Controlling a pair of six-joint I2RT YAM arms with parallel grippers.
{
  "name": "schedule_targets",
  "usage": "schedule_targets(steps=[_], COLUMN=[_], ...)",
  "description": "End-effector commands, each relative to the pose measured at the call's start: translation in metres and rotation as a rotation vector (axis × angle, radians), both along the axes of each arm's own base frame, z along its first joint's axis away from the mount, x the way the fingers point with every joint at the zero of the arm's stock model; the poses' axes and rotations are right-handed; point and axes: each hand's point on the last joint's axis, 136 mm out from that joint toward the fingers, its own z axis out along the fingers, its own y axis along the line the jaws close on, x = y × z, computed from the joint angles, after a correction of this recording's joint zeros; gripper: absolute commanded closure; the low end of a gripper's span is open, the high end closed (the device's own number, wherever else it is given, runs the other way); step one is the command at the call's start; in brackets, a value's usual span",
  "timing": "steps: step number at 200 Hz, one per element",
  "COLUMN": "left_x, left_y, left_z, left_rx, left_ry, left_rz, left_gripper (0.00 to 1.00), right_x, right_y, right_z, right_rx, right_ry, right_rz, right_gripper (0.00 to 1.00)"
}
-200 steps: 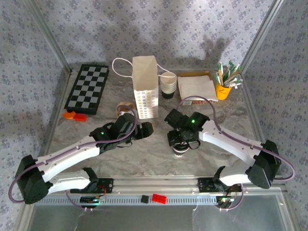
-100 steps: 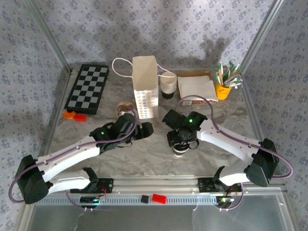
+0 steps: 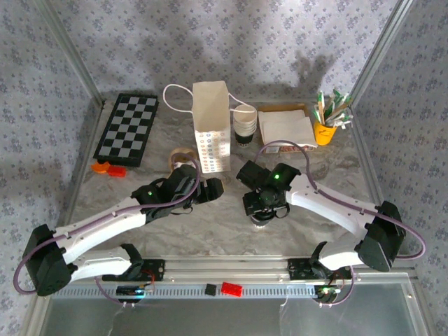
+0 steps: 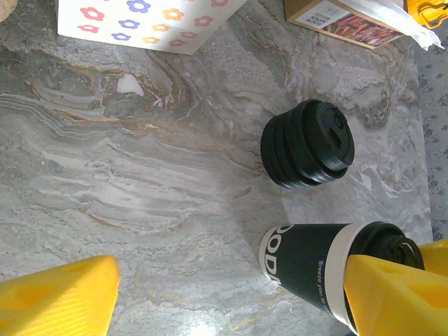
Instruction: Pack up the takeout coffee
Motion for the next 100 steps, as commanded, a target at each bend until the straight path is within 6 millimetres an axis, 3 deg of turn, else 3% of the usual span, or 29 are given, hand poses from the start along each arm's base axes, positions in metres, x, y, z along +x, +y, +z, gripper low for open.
schedule_targets(steps=[1, 75, 100], left_x=[0.002, 0.003, 0.003], left_y=[-0.007, -0.016, -0.016], left_z=[0.011, 0.015, 0.014], left_rx=[-0.015, -0.028, -0.029], left_ry=[-0.021, -0.015, -0.013], left_rz=[-0.020, -0.042, -0.044], left_gripper=[0.16, 0.19, 0.21], right_x=[-0.002, 0.001, 0.001], right_y=[-0.004, 0.001, -0.003], right_z=[-0.001, 0.017, 0.016], right_rx=[-0.010, 0.092, 0.093], right_ry=[0.012, -0.008, 0.004], right_rz=[-0.015, -0.031, -0.042], right_gripper=[0.16, 0.10, 0.09])
